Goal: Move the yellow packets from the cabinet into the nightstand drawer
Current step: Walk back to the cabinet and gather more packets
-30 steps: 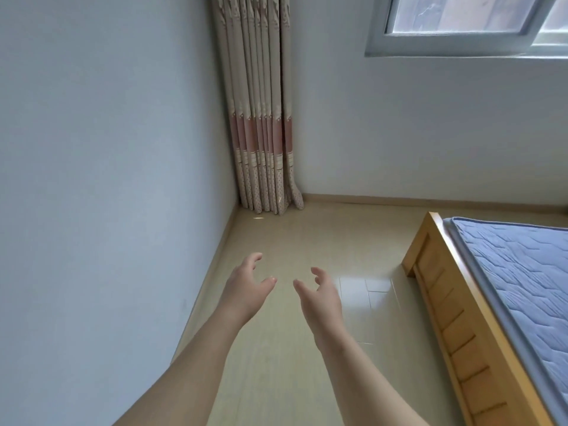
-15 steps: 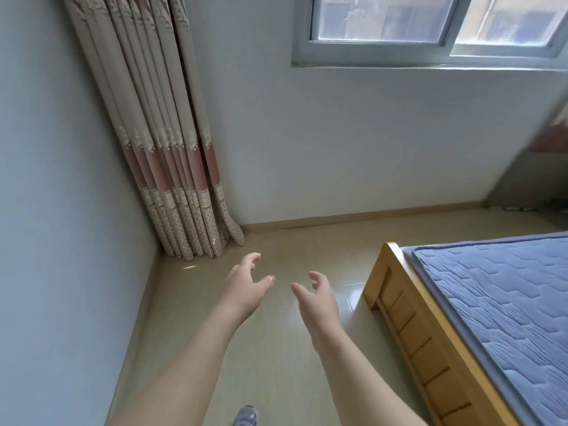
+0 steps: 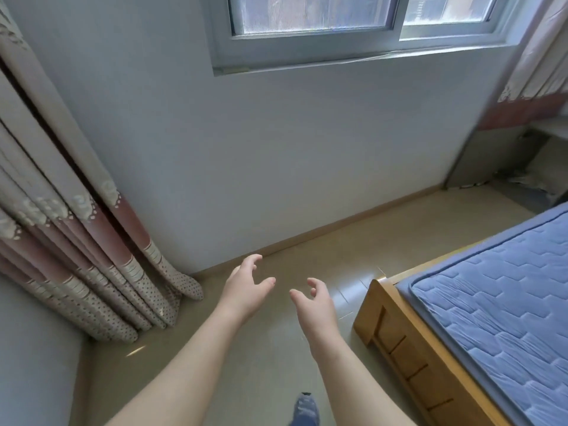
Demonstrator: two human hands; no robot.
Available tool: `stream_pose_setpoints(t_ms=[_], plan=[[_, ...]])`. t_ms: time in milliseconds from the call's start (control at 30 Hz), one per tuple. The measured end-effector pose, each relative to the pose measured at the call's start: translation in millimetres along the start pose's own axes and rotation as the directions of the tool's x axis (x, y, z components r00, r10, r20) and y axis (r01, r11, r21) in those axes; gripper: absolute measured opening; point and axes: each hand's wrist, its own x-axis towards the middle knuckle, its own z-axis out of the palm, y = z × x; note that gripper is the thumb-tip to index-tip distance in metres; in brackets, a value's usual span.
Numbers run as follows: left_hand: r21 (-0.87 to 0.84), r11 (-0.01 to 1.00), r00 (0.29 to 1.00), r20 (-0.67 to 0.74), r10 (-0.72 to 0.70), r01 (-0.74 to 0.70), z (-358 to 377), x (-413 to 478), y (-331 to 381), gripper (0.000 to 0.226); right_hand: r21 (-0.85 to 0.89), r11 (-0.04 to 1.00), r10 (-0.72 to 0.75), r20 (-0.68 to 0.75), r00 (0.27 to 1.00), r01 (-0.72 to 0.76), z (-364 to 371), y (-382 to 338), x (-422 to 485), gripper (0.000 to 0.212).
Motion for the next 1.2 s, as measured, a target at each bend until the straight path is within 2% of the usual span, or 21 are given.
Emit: stream_pose_setpoints(t_ms=[267, 500, 700, 933, 1200], plan=[[-0.007, 0.999, 0.996, 0.082, 0.046, -0.045, 42, 175, 87, 0.052, 0.030, 0.999, -0.012, -0.104, 0.995, 0.015, -41, -75, 174, 0.048], [-0.048, 0.995, 0.979, 0.182, 0.091, -0.083, 82, 301, 140, 0.052, 0.069, 0.997, 0.060, -0.208, 0.976, -0.047, -68, -114, 291, 0.047], [-0.035, 0.985, 0.937, 0.306, 0.169, -0.166, 115, 437, 173, 0.052, 0.137, 0.988, 0.121, -0.342, 0.932, -0.078, -72, -150, 409, 0.047], [0.062, 0.935, 0.803, 0.534, 0.264, -0.348, 140, 595, 241, 0.052, 0.315, 0.944, 0.249, -0.500, 0.830, -0.093, -74, -218, 530, 0.048], [0.073, 0.857, 0.596, 0.748, 0.291, -0.510, 216, 678, 308, 0.053, 0.456, 0.882, 0.409, -0.609, 0.680, -0.123, -118, -237, 606, 0.048]])
